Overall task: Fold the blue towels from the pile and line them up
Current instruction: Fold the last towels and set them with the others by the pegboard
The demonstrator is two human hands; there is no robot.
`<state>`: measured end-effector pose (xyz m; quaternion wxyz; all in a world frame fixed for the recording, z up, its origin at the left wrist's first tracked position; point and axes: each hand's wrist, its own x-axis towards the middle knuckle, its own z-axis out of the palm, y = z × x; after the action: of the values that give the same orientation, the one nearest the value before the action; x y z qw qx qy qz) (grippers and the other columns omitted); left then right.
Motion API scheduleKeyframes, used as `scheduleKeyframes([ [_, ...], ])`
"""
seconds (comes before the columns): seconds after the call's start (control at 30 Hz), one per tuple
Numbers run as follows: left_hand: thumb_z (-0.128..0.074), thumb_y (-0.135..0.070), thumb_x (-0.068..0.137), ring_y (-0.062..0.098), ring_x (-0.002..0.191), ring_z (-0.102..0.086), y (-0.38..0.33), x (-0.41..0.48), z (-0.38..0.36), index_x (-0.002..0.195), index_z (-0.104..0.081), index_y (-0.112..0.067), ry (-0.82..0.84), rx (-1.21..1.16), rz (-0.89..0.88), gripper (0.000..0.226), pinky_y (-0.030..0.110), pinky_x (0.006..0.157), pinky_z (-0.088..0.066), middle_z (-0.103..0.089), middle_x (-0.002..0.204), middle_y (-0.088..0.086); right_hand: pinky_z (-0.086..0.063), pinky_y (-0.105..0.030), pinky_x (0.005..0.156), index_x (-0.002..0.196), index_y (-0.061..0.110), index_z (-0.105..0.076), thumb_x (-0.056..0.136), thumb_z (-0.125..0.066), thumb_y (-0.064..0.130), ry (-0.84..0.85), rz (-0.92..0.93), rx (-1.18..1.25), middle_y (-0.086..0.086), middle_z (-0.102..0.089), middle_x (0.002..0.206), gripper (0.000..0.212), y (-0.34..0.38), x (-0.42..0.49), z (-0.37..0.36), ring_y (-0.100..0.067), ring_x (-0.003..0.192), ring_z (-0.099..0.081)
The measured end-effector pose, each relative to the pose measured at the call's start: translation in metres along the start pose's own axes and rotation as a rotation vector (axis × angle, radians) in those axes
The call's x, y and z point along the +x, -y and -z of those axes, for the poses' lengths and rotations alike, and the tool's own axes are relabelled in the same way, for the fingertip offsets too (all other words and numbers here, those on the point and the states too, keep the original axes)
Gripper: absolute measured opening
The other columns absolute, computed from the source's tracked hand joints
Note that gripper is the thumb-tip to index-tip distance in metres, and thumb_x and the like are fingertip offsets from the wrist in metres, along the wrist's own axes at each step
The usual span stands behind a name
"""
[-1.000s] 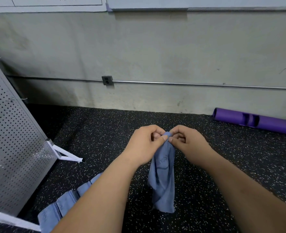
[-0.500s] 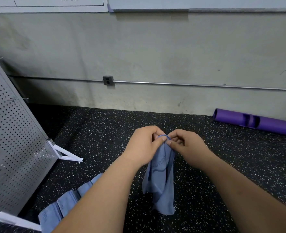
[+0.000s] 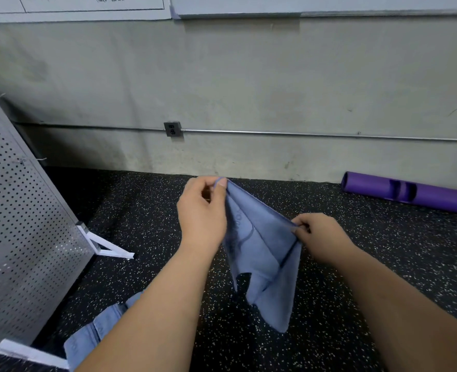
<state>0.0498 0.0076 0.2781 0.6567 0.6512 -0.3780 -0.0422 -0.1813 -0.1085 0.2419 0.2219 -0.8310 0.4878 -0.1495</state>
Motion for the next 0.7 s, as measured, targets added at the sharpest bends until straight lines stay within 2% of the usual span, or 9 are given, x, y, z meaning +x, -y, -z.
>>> scheduleKeyframes([
  [0.1, -0.069, -0.030, 0.101, 0.003, 0.087, -0.065, 0.005, 0.002, 0.003, 0.089, -0.070, -0.033, -0.046, 0.076, 0.075, 0.013, 0.027, 0.087, -0.052, -0.071, 0.098, -0.006, -0.042, -0.028, 0.059, 0.084, 0.038, -0.069, 0.101, -0.059, 0.019, -0.074, -0.051, -0.010, 0.014, -0.070, 0.077, 0.027, -0.009, 0.002, 0.003, -0.010, 0.074, -0.063],
  [0.17, -0.069, -0.030, 0.101, 0.006, 0.084, -0.068, 0.009, 0.002, 0.004, 0.089, -0.072, -0.029, 0.004, 0.100, 0.126, 0.012, 0.030, 0.082, -0.053, -0.073, 0.089, -0.010, -0.041, -0.021, 0.061, 0.089, 0.038, -0.069, 0.103, -0.057, 0.020, -0.102, -0.023, 0.033, 0.016, -0.070, 0.082, 0.026, -0.006, 0.001, 0.005, -0.003, 0.078, -0.063],
  [0.23, -0.071, -0.028, 0.099, 0.006, 0.079, -0.068, 0.011, 0.001, 0.003, 0.090, -0.073, -0.029, 0.103, 0.125, 0.139, 0.010, 0.026, 0.074, -0.052, -0.073, 0.081, -0.012, -0.039, -0.013, 0.062, 0.097, 0.038, -0.071, 0.105, -0.058, 0.024, -0.094, 0.036, 0.101, 0.018, -0.072, 0.086, 0.021, 0.004, -0.001, 0.009, 0.002, 0.083, -0.063],
  [0.3, -0.074, -0.027, 0.097, 0.002, 0.073, -0.066, 0.011, -0.002, 0.000, 0.093, -0.074, -0.033, 0.244, 0.145, 0.127, 0.008, 0.021, 0.069, -0.049, -0.072, 0.078, -0.013, -0.042, -0.014, 0.065, 0.100, 0.038, -0.072, 0.106, -0.058, 0.028, -0.084, 0.104, 0.159, 0.017, -0.073, 0.087, 0.019, 0.015, -0.005, 0.011, 0.000, 0.083, -0.064],
  [0.4, -0.079, -0.027, 0.094, 0.000, 0.068, -0.062, 0.007, -0.009, -0.006, 0.107, -0.076, -0.034, 0.466, 0.153, 0.078, 0.014, 0.015, 0.070, -0.047, -0.070, 0.075, -0.013, -0.050, -0.018, 0.072, 0.100, 0.038, -0.074, 0.105, -0.060, 0.029, -0.096, 0.186, 0.230, 0.017, -0.074, 0.087, 0.017, 0.030, -0.011, 0.014, -0.002, 0.084, -0.066],
  [0.53, -0.082, -0.025, 0.092, -0.004, 0.066, -0.058, 0.000, -0.021, -0.015, 0.118, -0.077, -0.032, 0.647, 0.168, 0.011, 0.027, 0.010, 0.069, -0.044, -0.067, 0.075, -0.013, -0.048, -0.013, 0.075, 0.100, 0.038, -0.077, 0.103, -0.065, 0.025, -0.085, 0.283, 0.309, 0.023, -0.074, 0.090, 0.018, 0.046, -0.018, 0.014, 0.000, 0.087, -0.067],
  [0.6, -0.082, -0.026, 0.092, -0.003, 0.068, -0.057, 0.000, -0.025, -0.017, 0.113, -0.079, -0.033, 0.676, 0.213, -0.030, 0.022, 0.014, 0.070, -0.044, -0.065, 0.075, -0.013, -0.050, -0.016, 0.079, 0.100, 0.037, -0.077, 0.103, -0.067, 0.023, -0.064, 0.307, 0.338, 0.022, -0.075, 0.093, 0.018, 0.050, -0.020, 0.012, 0.000, 0.090, -0.069],
  [0.7, -0.080, -0.027, 0.093, 0.000, 0.066, -0.056, 0.001, -0.026, -0.018, 0.098, -0.080, -0.031, 0.643, 0.257, -0.046, 0.007, 0.018, 0.066, -0.044, -0.067, 0.075, -0.009, -0.049, -0.014, 0.075, 0.096, 0.043, -0.074, 0.102, -0.068, 0.023, -0.072, 0.314, 0.296, 0.024, -0.072, 0.093, 0.021, 0.051, -0.022, 0.010, -0.002, 0.087, -0.067],
])
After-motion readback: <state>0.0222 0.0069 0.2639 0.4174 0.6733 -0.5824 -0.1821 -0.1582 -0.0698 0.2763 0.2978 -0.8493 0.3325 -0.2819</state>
